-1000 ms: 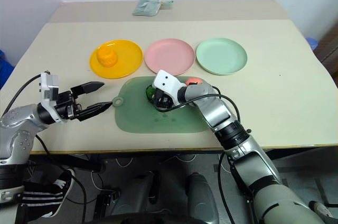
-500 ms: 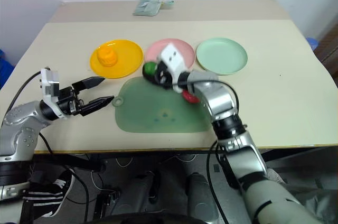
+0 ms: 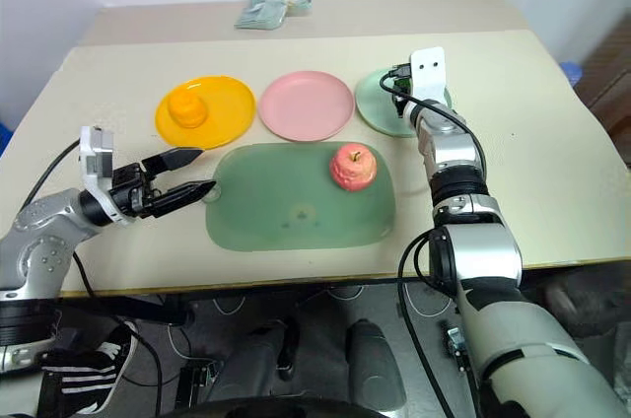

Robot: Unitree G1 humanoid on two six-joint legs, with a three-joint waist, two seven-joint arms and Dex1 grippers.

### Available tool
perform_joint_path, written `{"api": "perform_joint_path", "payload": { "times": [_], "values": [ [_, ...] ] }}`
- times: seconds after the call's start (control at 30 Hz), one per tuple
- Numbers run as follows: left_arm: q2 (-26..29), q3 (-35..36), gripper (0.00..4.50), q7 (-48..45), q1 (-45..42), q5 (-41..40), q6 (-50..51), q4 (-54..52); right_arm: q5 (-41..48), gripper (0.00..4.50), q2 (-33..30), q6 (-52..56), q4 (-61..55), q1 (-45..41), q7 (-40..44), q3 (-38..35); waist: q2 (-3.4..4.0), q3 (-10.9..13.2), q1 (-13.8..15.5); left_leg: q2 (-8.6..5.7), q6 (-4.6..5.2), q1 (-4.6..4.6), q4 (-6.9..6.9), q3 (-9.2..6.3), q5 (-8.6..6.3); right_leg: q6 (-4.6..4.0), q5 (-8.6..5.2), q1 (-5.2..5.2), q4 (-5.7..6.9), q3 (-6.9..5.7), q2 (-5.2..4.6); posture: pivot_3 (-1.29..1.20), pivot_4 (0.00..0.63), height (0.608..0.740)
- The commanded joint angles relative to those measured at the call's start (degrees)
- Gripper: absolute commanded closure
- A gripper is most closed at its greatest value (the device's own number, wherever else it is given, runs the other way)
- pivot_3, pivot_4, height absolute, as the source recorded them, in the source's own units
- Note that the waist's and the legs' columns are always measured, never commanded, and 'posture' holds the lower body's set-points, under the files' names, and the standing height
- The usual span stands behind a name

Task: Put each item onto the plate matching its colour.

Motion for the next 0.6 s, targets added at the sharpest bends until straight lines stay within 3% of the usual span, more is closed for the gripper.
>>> {"api": "perform_joint_path", "payload": {
  "times": [0.03, 0.07, 0.13, 0.27, 0.37, 0.43, 0.5, 0.6],
  "values": [
    [0.76, 0.63, 0.00, -0.36, 0.55, 0.40, -1.31, -2.29, 0.68, 0.80, 0.29, -2.41, -2.16, -2.34, 0.52, -0.62, 0.00, 0.00, -0.09, 0.00, 0.00, 0.04, -0.03, 0.04, 0.00, 0.00, 0.00, 0.00, 0.02, 0.05, 0.01, 0.00, 0.150, 0.740],
    [0.81, 0.72, 0.00, -0.32, 0.52, 0.41, -1.33, -2.29, 1.25, 0.30, 0.33, -2.70, -2.70, -2.35, 0.88, -1.11, 0.00, 0.00, -0.03, 0.01, 0.00, 0.05, -0.04, 0.05, 0.00, 0.00, 0.00, 0.00, 0.02, 0.07, 0.02, 0.00, 0.150, 0.740],
    [1.01, 1.06, 0.00, -0.52, 0.40, 0.03, -1.13, -2.19, 3.48, 0.30, 0.19, -4.87, -4.80, -2.30, 3.49, -2.59, 0.00, 0.00, 0.19, 0.01, 0.02, 0.05, -0.04, 0.07, -0.01, 0.00, 0.00, 0.00, 0.01, 0.10, 0.03, 0.00, 0.150, 0.740],
    [2.40, 1.04, 0.00, -2.19, 1.16, -0.88, 0.34, -2.56, 17.09, 0.30, 0.85, 3.57, -17.81, 0.57, 19.29, -6.78, 0.00, 0.00, 0.33, 0.01, 0.21, 0.04, -0.02, 0.13, -0.12, 0.01, 0.00, -0.02, 0.01, 0.16, 0.03, 0.00, 0.150, 0.740],
    [3.48, 0.66, 0.00, -3.80, 3.30, 0.06, -0.81, -3.90, 24.38, 0.30, -3.16, 16.47, -37.71, 8.52, 34.44, -0.19, -0.02, -0.01, 0.53, 0.03, 0.26, 0.04, -0.02, 0.11, -0.16, 0.01, 0.00, -0.02, 0.00, 0.16, 0.00, 0.00, 0.150, 0.740],
    [4.34, 0.41, 0.00, -5.09, 4.31, 0.42, -1.24, -4.27, 27.92, 0.30, -7.30, 24.33, -48.08, 12.77, 40.07, 3.27, -0.02, -0.01, 0.78, 0.03, 0.35, 0.03, 0.01, 0.11, -0.21, 0.01, 0.00, 0.00, -0.02, 0.17, -0.03, 0.00, 0.150, 0.740],
    [5.06, 0.12, 0.00, -6.37, 4.55, 1.09, -2.22, -4.04, 26.53, 0.30, -11.68, 26.70, -53.92, 15.65, 43.51, 7.23, -0.01, -0.01, 0.92, 0.03, 0.38, 0.02, 0.05, 0.11, -0.24, 0.01, 0.00, 0.00, -0.05, 0.17, -0.10, 0.00, 0.150, 0.740],
    [6.39, -0.96, 0.00, -8.80, 4.57, 2.81, -3.66, -3.41, 16.93, 0.30, -18.00, 21.66, -54.82, 19.06, 46.21, 15.15, -0.02, -0.01, 1.00, 0.03, 0.37, 0.03, 0.16, 0.12, -0.24, -0.01, 0.01, 0.00, -0.02, 0.17, -0.13, 0.00, 0.150, 0.740]
  ]
}}
